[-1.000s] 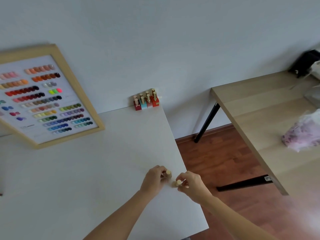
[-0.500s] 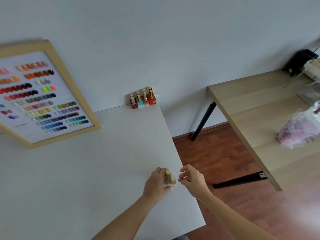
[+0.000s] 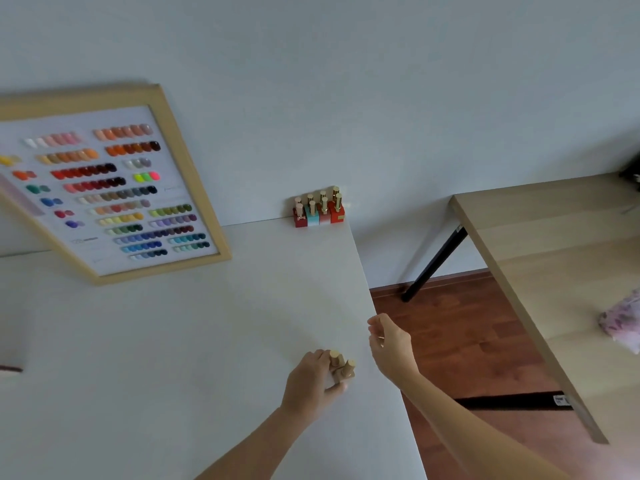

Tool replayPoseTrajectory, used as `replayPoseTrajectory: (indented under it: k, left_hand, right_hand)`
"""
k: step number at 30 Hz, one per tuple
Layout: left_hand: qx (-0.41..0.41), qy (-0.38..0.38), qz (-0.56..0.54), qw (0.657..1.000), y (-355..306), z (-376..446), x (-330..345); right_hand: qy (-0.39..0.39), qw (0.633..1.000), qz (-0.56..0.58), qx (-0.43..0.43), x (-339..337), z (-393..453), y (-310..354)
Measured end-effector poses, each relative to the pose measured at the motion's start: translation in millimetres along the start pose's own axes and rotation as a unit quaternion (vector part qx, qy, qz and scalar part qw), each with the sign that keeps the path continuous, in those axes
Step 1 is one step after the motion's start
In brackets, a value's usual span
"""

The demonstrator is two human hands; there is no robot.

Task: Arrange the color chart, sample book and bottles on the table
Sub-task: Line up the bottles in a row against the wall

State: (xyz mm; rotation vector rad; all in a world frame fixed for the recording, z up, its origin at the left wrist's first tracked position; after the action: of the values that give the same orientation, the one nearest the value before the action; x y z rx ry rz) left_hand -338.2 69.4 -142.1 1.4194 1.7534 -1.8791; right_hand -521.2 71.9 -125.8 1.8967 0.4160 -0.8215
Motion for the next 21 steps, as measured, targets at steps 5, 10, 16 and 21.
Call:
replayPoseTrajectory:
  k: [5,10,16,21]
  left_hand:
    - [-0.029,-0.063,-0.029,0.997,30.3,15.1,-44.8]
    - [-0.060,-0.128,-0.042,0.989,55.6,54.6,-92.2]
    - [-0.068,-0.162,-0.076,0.982,73.8,129.9,-130.1]
    - [-0.078,-0.179,-0.087,0.977,82.7,192.0,-148.7]
  right_hand:
    - [0.034,0.989,-0.102,-0.106,31.2,46.9,50.1]
    - [0.078,0.962,-0.212,-0.153,67.2,89.6,81.0]
    - [0.087,0.928,-0.328,-0.152,99.7,109.1,62.7]
    - [0.040,0.923,-0.348,-0.159,104.2,110.8,52.5]
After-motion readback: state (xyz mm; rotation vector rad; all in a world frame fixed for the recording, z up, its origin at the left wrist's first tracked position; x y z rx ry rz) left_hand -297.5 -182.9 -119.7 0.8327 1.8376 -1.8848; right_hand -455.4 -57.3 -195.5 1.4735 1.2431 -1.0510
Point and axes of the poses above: each hand's wrist, its own z-axis towards the middle knuckle, its own x-axis out of the palm, y = z × x, the point moved 4 cm from there along z, towards the middle knuckle, and after that the axes turned 6 degrees about -z, right-handed, at the moved point
